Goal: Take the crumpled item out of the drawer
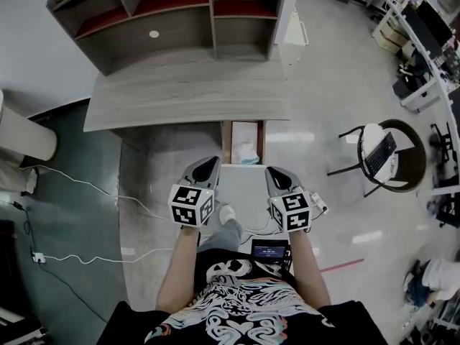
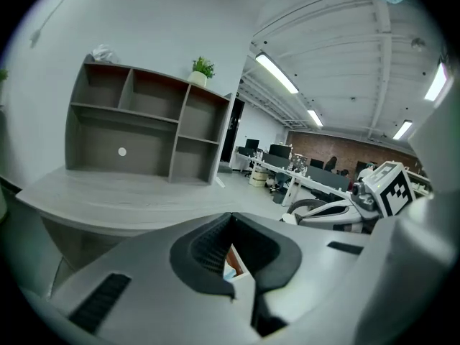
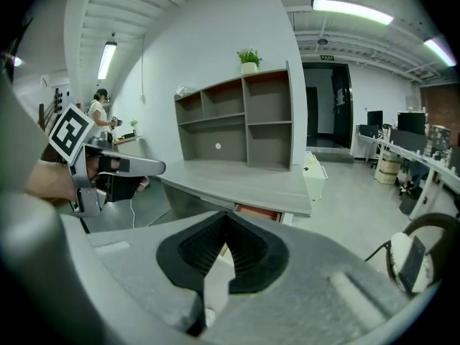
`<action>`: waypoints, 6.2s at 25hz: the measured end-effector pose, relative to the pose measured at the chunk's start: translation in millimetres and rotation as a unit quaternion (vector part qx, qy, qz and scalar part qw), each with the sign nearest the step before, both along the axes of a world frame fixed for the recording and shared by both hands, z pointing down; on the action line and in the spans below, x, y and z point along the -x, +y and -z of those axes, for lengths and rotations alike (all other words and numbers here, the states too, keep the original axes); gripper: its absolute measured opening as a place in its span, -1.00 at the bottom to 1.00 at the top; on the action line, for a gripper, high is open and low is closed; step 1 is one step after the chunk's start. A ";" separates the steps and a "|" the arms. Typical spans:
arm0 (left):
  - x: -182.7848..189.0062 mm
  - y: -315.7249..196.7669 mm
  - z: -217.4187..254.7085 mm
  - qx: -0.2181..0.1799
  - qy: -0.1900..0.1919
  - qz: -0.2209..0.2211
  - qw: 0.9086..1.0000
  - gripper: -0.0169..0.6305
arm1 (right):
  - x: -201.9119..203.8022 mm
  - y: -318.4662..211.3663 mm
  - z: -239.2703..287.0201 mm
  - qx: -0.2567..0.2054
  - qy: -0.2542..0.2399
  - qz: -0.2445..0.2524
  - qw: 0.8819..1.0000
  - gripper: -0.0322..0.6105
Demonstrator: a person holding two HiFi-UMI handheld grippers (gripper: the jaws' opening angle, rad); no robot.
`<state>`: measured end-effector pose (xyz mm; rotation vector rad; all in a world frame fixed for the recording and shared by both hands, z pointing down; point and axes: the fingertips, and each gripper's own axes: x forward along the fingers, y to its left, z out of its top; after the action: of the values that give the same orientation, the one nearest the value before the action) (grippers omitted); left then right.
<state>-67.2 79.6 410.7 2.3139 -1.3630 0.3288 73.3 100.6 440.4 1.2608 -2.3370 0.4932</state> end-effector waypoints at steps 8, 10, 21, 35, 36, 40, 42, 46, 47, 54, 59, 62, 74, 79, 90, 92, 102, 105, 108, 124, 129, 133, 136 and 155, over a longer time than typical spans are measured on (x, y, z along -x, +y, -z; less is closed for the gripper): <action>-10.3 -54.8 -6.3 0.007 0.004 -0.039 0.999 -0.93 | -22.7 -60.2 -5.0 0.020 -0.038 -0.061 0.997 -0.89; -11.6 -61.0 -5.6 0.007 0.004 -0.042 0.999 -0.93 | -19.5 -67.2 -2.4 0.031 -0.078 -0.054 0.995 -0.89; -4.7 -82.0 -16.6 0.017 -0.014 -0.042 0.999 -0.93 | -1.3 -81.8 -23.0 0.028 -0.007 0.033 0.999 -0.89; -0.7 -108.8 -50.6 0.051 -0.015 -0.032 0.998 -0.93 | 20.8 -94.7 -59.0 0.055 0.020 0.064 0.996 -0.89; -1.0 -109.4 -54.8 0.056 -0.015 -0.033 0.998 -0.93 | 20.4 -95.8 -62.3 0.058 0.024 0.066 0.996 -0.89; -3.5 -113.1 -70.7 0.075 -0.023 -0.040 0.996 -0.93 | 16.6 -102.1 -72.6 0.058 0.050 0.079 0.994 -0.88; -5.2 -111.3 -78.9 0.084 -0.026 -0.043 0.995 -0.93 | 12.6 -100.5 -80.3 0.067 0.056 0.081 0.993 -0.89; -4.3 -110.2 -93.4 0.102 -0.033 -0.047 0.993 -0.93 | 11.5 -100.3 -92.3 0.085 0.054 0.080 0.992 -0.89; -3.7 -110.4 -97.9 0.107 -0.035 -0.049 0.992 -0.93 | 11.4 -102.2 -95.5 0.088 0.054 0.079 0.992 -0.88; -3.3 -103.6 -128.7 0.144 -0.049 -0.058 0.987 -0.93 | 12.1 -104.9 -119.8 0.122 0.059 0.090 0.987 -0.89; -6.6 -105.1 -146.5 0.161 -0.053 -0.064 0.983 -0.93 | 13.2 -108.0 -137.0 0.131 0.068 0.099 0.984 -0.89; -7.1 -105.0 -159.6 0.174 -0.053 -0.066 0.981 -0.93 | 12.2 -108.6 -149.0 0.141 0.070 0.098 0.983 -0.89; -8.4 -100.2 -202.1 0.220 -0.068 -0.078 0.970 -0.93 | 14.2 -109.3 -181.4 0.179 0.083 0.113 0.974 -0.89; -10.9 -100.4 -215.7 0.237 -0.065 -0.080 0.966 -0.93 | 13.7 -117.4 -190.3 0.185 0.095 0.119 0.971 -0.88; -19.5 -95.1 -245.1 0.272 -0.079 -0.099 0.954 -0.93 | 21.2 -118.1 -216.9 0.202 0.109 0.151 0.961 -0.88; -21.1 -94.8 -249.3 0.275 -0.082 -0.103 0.953 -0.93 | 23.9 -115.2 -223.7 0.210 0.112 0.161 0.958 -0.88; -27.8 -91.8 -269.7 0.292 -0.089 -0.116 0.945 -0.93 | 34.8 -113.0 -247.7 0.218 0.129 0.199 0.947 -0.88; -30.4 -88.4 -274.9 0.297 -0.092 -0.122 0.943 -0.93 | 36.9 -113.1 -252.3 0.221 0.132 0.205 0.944 -0.88; -33.4 -87.0 -280.9 0.298 -0.098 -0.130 0.941 -0.93 | 37.8 -113.0 -258.4 0.228 0.133 0.206 0.942 -0.85; -37.5 -85.6 -291.8 0.312 -0.087 -0.140 0.936 -0.93 | 55.0 -111.0 -284.1 0.196 0.191 0.264 0.925 -0.71; -39.8 -86.0 -291.7 0.315 -0.082 -0.141 0.935 -0.93 | 52.5 -113.7 -289.6 0.181 0.208 0.268 0.923 -0.71; -39.6 -87.9 -293.1 0.312 -0.079 -0.133 0.937 -0.93 | 53.9 -110.3 -296.9 0.183 0.220 0.282 0.916 -0.71; -39.1 -85.7 -294.8 0.311 -0.080 -0.135 0.937 -0.93 | 53.9 -110.5 -301.0 0.188 0.226 0.279 0.914 -0.71; -34.1 -101.5 -293.6 0.320 -0.078 -0.118 0.937 -0.93 | 52.6 -117.3 -293.8 0.175 0.238 0.275 0.915 -0.86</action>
<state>-33.2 -21.9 704.3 1.9122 -0.8572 0.9013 20.7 -16.7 734.2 0.4517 -1.9453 0.3405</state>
